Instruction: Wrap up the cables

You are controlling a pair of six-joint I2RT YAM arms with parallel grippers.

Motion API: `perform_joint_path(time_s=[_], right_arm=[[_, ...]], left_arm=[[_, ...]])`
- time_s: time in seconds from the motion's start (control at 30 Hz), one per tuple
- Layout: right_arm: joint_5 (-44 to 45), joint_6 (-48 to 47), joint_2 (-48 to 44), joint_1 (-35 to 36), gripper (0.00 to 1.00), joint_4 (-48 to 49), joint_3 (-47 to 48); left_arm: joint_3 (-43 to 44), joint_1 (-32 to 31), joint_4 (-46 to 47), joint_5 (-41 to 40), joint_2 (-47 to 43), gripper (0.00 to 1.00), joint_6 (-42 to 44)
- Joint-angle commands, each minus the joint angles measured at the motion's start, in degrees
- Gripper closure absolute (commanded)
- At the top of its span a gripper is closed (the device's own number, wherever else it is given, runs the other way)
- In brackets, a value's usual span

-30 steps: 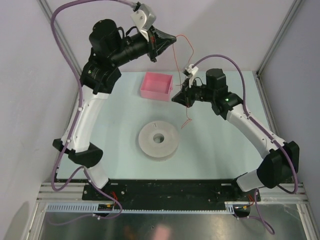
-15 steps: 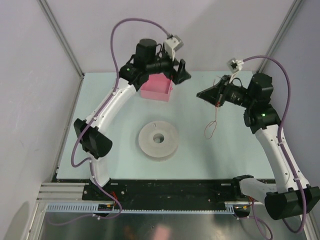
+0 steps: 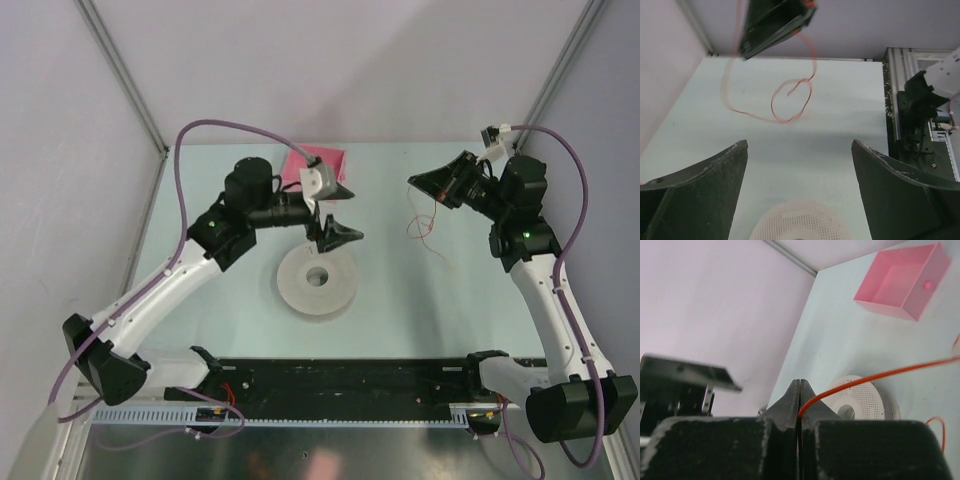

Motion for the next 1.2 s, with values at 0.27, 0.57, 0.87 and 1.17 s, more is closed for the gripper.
perform_joint_path(time_s=[0.27,0.57,0.87,1.17], right_arm=[[14.36,9.73,-2.35,1.52,1.0,-4.29,-0.63],[16.19,10.56,-2.02,2.12,1.0,-5.38,-0.77],[17.41,11.94,-1.85,3.22,1.0,-5.78,-0.77],[17.24,11.61,-2.17,3.01,1.0,-6.54,-0.78]], left_arm=[[0.22,-13.95,4.53,-7.29,5.57,0.21,10.3],[2.93,-17.72,5.64,-13.65,13.02,0.29,8.2],[6.41,-20.54,8.0,-18.18,19.16,0.4,7.79],[7.79,-21.0,10.91,-17.49,22.26,0.67,7.92]])
